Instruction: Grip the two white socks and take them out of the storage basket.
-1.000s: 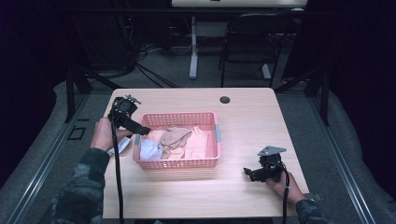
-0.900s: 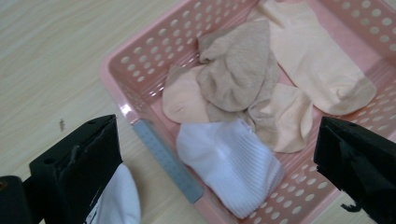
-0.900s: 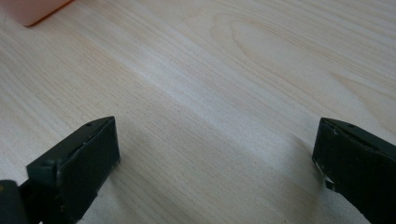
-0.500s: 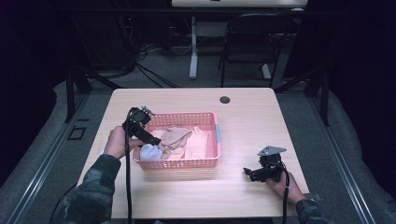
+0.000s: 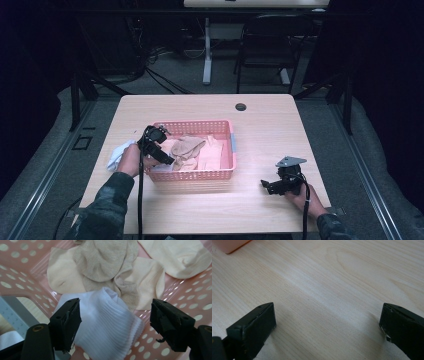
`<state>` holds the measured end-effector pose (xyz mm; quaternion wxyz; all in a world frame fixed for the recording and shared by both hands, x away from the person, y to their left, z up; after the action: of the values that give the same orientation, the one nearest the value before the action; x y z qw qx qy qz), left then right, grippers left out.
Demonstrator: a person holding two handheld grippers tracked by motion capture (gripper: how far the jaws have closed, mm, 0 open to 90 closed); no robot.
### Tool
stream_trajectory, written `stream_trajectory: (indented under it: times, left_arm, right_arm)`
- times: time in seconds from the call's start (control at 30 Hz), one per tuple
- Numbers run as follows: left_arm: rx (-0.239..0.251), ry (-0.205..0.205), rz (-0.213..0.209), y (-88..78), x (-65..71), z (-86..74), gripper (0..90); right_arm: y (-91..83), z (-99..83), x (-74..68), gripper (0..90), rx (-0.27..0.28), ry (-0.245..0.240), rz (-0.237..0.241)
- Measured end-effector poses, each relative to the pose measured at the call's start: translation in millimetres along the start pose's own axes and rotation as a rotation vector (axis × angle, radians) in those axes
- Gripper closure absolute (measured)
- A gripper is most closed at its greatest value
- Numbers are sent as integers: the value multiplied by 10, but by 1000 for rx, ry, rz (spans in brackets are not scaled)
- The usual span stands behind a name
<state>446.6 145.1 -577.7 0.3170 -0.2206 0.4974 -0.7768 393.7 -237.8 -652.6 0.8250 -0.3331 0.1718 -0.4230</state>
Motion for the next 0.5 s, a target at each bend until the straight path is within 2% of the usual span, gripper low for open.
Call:
stream_trajectory:
  times: [0.1, 0.2, 0.33, 0.5]
  left_arm:
    - [-25, 4, 9, 55, -26, 8, 269]
    - [-46, -9, 3, 114, -55, 22, 286]
    - [-57, -17, -2, 171, -67, 20, 301]
    - [-78, -13, 15, 183, -68, 10, 418]
  right_arm:
    - [-1, 0, -1, 0, -1, 0, 0]
    - [-1, 0, -1, 0, -1, -1, 0]
    - [-1, -1, -2, 0, -2, -1, 2]
    - [-1, -1, -3, 0, -1, -2, 2]
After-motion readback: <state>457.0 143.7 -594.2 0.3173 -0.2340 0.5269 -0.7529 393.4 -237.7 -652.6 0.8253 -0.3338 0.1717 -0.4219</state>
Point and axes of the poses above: each handheld gripper's, and its own axes: y roughly forward along the jaws, z roughly out of its top, x roughly to its right, the point moved 9 cm from there along y, roughly forward along the jaws, and after that the axes turned 2 degrees about x, right-handed, at the moved point
